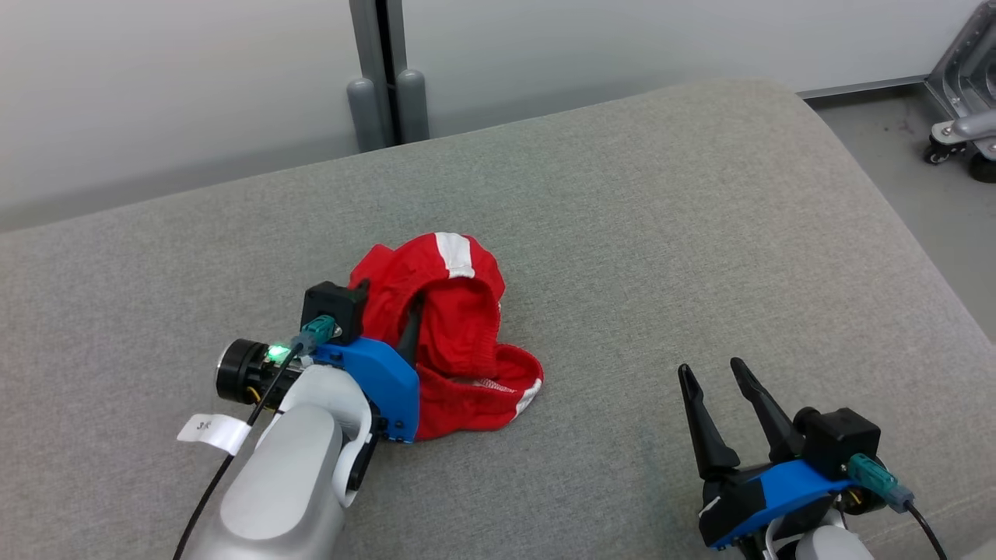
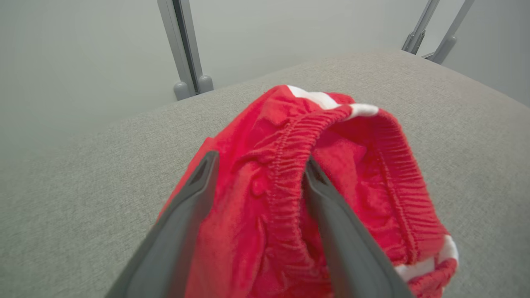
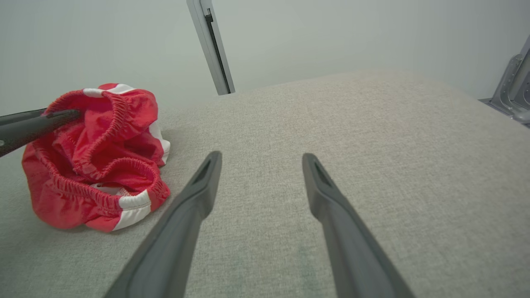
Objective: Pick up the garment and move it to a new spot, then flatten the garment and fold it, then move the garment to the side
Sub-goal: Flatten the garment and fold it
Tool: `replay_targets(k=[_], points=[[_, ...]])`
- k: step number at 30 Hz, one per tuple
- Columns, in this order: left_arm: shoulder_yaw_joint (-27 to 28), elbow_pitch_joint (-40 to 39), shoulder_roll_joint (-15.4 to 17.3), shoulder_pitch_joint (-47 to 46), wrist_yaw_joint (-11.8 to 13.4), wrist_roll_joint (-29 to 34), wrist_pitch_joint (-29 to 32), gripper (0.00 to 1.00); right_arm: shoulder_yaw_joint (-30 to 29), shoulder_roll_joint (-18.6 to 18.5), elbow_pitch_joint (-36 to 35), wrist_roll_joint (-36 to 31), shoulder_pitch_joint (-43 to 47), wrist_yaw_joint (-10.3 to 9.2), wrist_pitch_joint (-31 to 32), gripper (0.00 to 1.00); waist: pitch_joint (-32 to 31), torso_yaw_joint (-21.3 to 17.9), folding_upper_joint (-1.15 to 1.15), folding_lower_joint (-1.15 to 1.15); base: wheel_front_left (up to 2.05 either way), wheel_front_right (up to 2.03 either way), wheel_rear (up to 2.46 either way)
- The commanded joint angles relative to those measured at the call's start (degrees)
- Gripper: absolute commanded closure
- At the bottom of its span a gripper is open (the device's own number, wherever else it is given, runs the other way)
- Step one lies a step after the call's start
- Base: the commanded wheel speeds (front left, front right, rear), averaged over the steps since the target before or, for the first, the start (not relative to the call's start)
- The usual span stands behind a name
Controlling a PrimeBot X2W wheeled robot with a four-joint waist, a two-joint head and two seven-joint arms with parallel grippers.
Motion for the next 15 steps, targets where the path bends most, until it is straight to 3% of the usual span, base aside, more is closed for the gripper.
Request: replay_targets(k=[1, 2, 3, 11, 15], points=[[0.32, 1.22, 0.18, -1.52, 0.51, -0.04, 0.07, 0.01, 0.32, -0.23, 0.31, 0.65, -0.63, 0.03, -0.47, 0.0, 0.08, -0.48, 0.0, -0.01, 0.0, 0.0, 0.0], [0.55, 1.6, 0.19, -2.12, 0.75, -0.17, -0.69, 0.6, 0.55, -0.23, 0.47, 0.83, -0.77, 0.03, -0.64, 0.0, 0.14, -0.73, 0.0, -0.01, 0.0, 0.0, 0.0], [0.6, 1.84, 0.15, -2.74, 0.76, -0.15, -1.61, 1.0, 0.61, -0.23, 0.61, 0.92, -0.87, 0.03, -0.76, 0.0, 0.17, -0.86, 0.0, -0.01, 0.0, 0.0, 0.0], [-0.97, -0.77, -1.99, -6.84, -3.39, -6.71, -10.19, 1.0, -0.33, -0.23, 1.55, 0.11, -0.66, 0.03, -1.3, 0.0, -0.79, -0.04, 0.0, -0.01, 0.0, 0.0, 0.0], [-5.96, -6.16, -2.36, -9.56, -4.28, -14.16, -12.5, 1.0, -0.26, -0.23, 1.79, -0.06, -0.55, 0.03, -1.31, 0.0, -1.91, 0.58, 0.0, -0.01, 0.0, 0.0, 0.0]])
